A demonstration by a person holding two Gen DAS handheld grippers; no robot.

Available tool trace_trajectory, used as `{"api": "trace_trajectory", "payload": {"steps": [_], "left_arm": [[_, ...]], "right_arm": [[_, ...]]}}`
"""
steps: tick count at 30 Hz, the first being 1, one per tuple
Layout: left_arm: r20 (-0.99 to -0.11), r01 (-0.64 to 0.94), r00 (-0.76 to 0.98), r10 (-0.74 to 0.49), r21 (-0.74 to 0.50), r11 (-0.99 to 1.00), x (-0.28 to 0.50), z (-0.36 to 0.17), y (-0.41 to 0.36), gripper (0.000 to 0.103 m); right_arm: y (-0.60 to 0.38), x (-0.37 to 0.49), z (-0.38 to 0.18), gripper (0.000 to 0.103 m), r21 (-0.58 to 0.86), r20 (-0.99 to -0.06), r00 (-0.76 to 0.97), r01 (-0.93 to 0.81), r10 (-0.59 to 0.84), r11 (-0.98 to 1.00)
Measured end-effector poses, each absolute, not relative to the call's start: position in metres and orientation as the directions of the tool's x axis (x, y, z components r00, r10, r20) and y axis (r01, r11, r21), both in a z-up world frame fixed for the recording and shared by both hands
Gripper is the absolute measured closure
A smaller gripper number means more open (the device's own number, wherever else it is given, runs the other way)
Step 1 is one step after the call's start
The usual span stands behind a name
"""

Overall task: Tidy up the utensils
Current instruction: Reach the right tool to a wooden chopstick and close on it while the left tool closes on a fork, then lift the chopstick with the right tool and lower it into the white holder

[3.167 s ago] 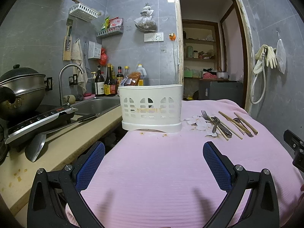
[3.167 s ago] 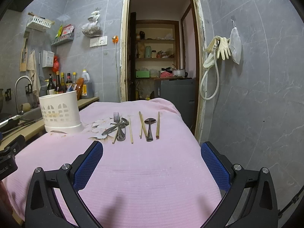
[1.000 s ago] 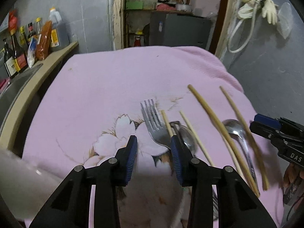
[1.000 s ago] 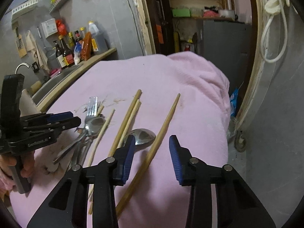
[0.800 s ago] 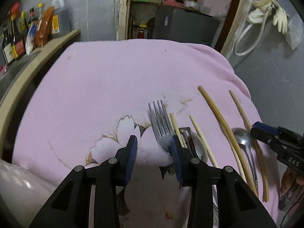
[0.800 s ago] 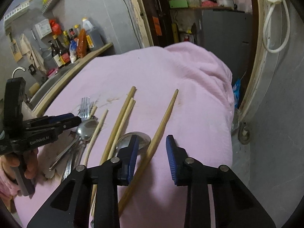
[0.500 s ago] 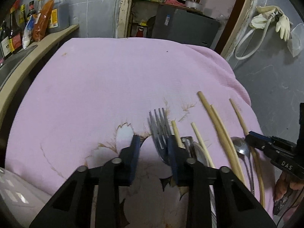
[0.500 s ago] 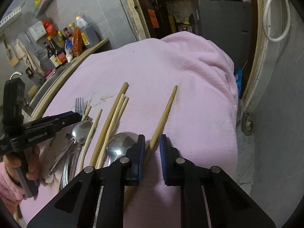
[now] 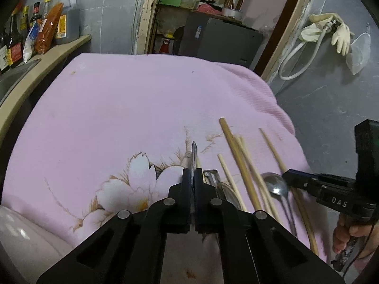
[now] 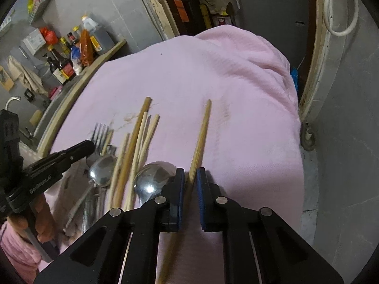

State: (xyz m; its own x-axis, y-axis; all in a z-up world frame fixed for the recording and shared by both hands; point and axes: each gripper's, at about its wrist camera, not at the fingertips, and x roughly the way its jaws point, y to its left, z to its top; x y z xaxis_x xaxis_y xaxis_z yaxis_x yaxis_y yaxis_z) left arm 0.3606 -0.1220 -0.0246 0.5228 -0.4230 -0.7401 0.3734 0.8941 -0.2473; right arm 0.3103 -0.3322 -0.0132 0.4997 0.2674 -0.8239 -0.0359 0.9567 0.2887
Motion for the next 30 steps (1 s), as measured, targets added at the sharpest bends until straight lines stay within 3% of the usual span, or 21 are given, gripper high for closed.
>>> {"api": "trace_trajectory", "payload": {"steps": [8, 15, 22, 30], "left_arm": [[-0.625, 0.425, 0.661, -0.415, -0.143, 0.894, 0.314, 0.006, -0.117, 0.103], [-0.474, 0.444, 0.772, -0.424, -0.075, 0.893, 0.266, 0.025, -0.107, 0.103], [-0.310, 0.421, 0.848, -0.429, -0.095, 0.902, 0.232, 0.057, -0.079, 0.103], [-0.165, 0.362, 0.916, -0.366, -0.053, 0.931, 0.208, 0.106, -0.037, 0.103]], "right_arm": [[-0.327, 0.283, -0.010, 0.098, 0.341, -0.751, 0.584, -0.056, 0.308, 0.938], [-0.305, 0.245, 0.015, 0.098, 0.253, -0.642, 0.721, -0.124, 0.262, 0.959], [-0.275, 0.192, 0.054, 0.098, 0.162, -0.333, 0.911, -0.198, 0.242, 0.967], [-0.221, 0.169, 0.089, 0.098, 0.007, -0.038, 0.977, -0.212, 0.212, 0.977]]}}
